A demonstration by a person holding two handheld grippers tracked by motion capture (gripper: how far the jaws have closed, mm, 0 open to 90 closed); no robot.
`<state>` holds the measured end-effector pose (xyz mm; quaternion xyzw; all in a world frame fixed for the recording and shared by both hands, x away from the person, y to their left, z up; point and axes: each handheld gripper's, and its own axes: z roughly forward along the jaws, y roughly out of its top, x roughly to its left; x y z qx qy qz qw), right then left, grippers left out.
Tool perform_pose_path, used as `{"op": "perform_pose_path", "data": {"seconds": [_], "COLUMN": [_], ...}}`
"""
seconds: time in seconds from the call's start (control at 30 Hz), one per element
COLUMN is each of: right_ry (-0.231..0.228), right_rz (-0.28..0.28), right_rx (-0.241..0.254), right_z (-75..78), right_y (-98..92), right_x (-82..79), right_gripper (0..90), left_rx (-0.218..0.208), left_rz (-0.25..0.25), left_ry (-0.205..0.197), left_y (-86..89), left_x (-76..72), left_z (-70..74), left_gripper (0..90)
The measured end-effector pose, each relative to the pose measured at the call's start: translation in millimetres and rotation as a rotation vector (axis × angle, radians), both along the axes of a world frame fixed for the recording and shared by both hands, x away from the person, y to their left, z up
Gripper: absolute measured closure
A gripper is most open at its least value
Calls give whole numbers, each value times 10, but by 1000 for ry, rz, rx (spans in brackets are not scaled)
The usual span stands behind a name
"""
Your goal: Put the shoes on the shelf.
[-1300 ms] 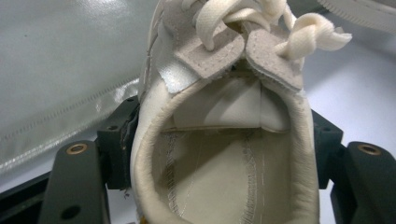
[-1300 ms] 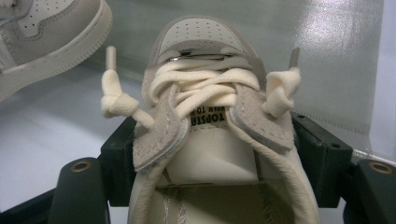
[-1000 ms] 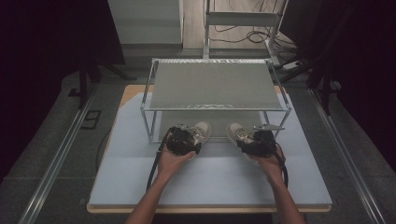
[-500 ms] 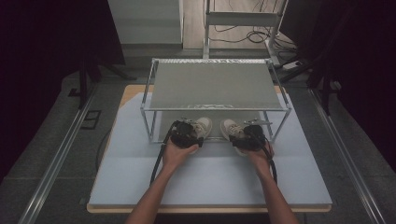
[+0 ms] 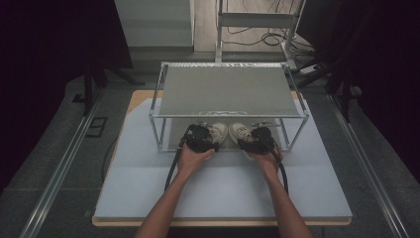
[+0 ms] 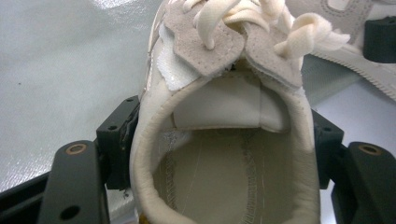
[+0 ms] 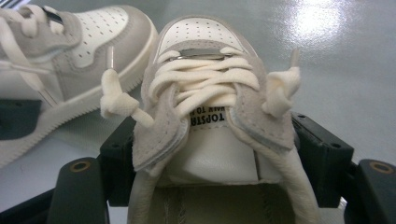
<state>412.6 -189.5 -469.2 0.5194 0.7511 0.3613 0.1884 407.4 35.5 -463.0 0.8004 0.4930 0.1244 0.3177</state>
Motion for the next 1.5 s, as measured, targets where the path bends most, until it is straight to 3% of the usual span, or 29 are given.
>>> {"op": "perform_pose_path", "data": {"seconds": [0.07,0.1,0.13,0.2,0.27,0.3,0.4,0.43,0.47,0.5,0.53,0.6,0.67,0.73,0.8,0.83,0.9,0.97,1.07,1.13,1.17,1.37,1.5], "right_ry": [19,10,11,18,26,27,12,4,-8,-20,-31,-62,-74,-99,-127,-144,-155,-173,-192,-175,-146,-84,-85], "right_rz": [-7,-3,-5,-9,-10,-10,-10,-12,-13,-9,-1,19,21,37,50,60,64,71,69,66,59,61,74], "right_rx": [11,-1,-2,3,1,0,9,14,18,25,29,24,33,44,44,54,63,71,52,34,16,14,8], "right_z": [0,-2,-1,-8,-17,-21,-15,-1,25,54,81,134,172,214,253,286,303,328,331,303,232,16,-41], "right_y": [33,40,44,48,48,50,42,36,25,15,4,-47,-84,-155,-224,-285,-325,-404,-510,-572,-631,-651,-584], "right_x": [9,20,25,45,64,69,63,51,30,5,-26,-123,-218,-335,-449,-549,-601,-686,-756,-757,-725,-640,-624], "right_gripper": [277,277,276,274,270,269,255,251,234,229,229,230,236,257,293,354,378,493,629,695,750,829,856], "left_rx": [-5,35,-2,23,-3,30,-6,-39,-41,-20,-46,-30,-50,-95,-114,-117,-108,-102,-84,-75,-77,-82,-89], "left_rz": [9,16,55,51,72,53,48,72,38,22,38,4,-7,26,15,15,22,32,44,40,38,16,0], "left_ry": [4,-13,0,-2,4,-7,-26,-30,-45,-66,-67,-112,-139,-153,-174,-183,-210,-224,-206,-176,-150,-94,-80], "left_y": [-21,-3,-40,-32,-71,-49,-22,-18,22,65,73,183,258,313,390,418,508,615,716,766,796,763,680], "left_x": [12,26,14,29,23,33,-3,-45,-65,-85,-130,-206,-286,-432,-540,-578,-666,-728,-744,-735,-719,-672,-641], "left_z": [0,7,-2,1,-9,-3,19,38,65,92,107,167,215,277,325,339,366,375,335,273,199,33,-26], "left_gripper": [298,298,297,294,287,283,254,245,240,235,231,231,233,245,297,349,384,480,611,671,724,788,792]}}
